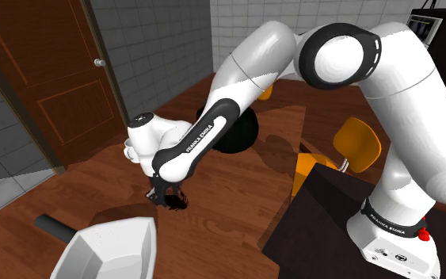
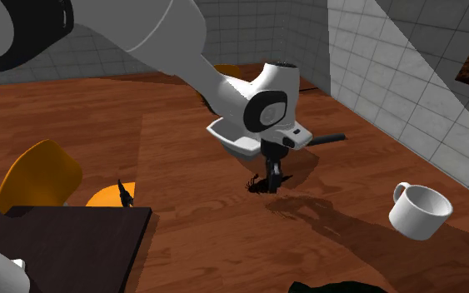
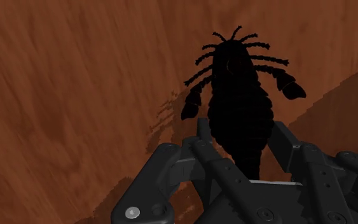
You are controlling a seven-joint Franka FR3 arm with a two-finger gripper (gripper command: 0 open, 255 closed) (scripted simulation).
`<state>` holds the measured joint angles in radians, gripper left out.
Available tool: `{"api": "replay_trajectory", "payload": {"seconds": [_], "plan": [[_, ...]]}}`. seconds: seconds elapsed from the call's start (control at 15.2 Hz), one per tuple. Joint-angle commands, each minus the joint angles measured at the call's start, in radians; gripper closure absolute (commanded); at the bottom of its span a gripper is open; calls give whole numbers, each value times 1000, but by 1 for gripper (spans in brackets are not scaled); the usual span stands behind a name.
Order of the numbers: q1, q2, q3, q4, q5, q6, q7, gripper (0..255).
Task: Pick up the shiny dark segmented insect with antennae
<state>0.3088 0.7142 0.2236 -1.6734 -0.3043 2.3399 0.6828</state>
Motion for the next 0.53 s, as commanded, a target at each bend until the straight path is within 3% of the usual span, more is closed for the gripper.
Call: {"api": "replay_trajectory", "payload": {"seconds": [0.0,0.46], "plan": [[-4,-20,5,-3,6,-17,-5,255],[-11,-67,16,-6,20,-61,-16,255]]}}
